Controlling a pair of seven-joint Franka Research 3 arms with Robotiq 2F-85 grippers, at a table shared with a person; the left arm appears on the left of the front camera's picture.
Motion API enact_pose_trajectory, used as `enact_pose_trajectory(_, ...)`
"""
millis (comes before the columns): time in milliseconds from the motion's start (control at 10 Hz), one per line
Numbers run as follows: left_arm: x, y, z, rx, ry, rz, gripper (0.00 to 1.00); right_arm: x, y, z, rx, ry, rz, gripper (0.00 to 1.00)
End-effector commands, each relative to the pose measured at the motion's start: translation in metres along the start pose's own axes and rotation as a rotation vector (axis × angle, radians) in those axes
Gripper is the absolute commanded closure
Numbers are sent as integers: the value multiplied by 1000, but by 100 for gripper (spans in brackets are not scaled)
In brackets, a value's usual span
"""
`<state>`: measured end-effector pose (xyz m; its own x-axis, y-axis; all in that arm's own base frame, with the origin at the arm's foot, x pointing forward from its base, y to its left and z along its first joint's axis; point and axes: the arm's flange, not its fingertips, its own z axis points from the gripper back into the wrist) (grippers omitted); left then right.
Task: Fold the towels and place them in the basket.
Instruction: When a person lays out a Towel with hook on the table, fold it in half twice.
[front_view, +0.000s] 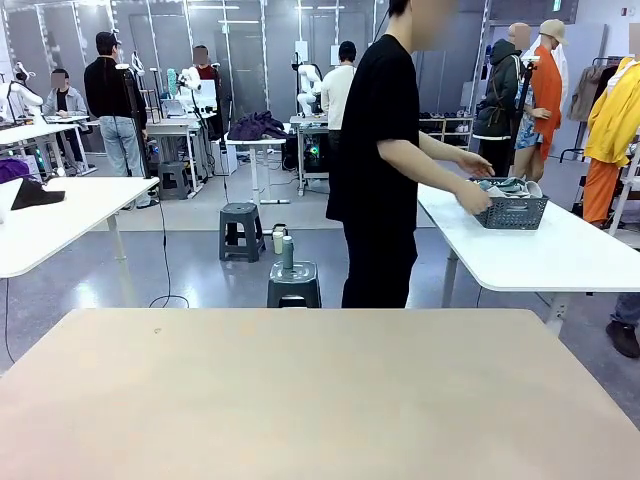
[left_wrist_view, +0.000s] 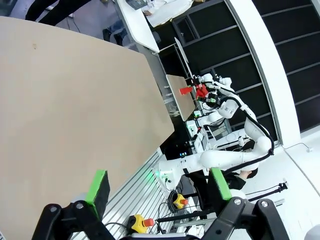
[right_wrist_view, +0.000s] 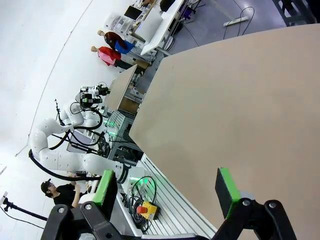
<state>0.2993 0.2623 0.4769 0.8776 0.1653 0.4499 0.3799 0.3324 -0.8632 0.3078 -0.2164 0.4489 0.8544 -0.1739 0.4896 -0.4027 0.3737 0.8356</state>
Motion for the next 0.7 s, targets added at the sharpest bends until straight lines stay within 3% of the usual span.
enact_pose_trajectory(0, -2, -1, 1, -14, 12, -19, 0, 2, 0, 0, 14, -10, 22, 0)
enact_pose_trajectory(600, -2, -1, 1, -14, 12, -19, 0, 2, 0, 0, 14, -10, 22, 0)
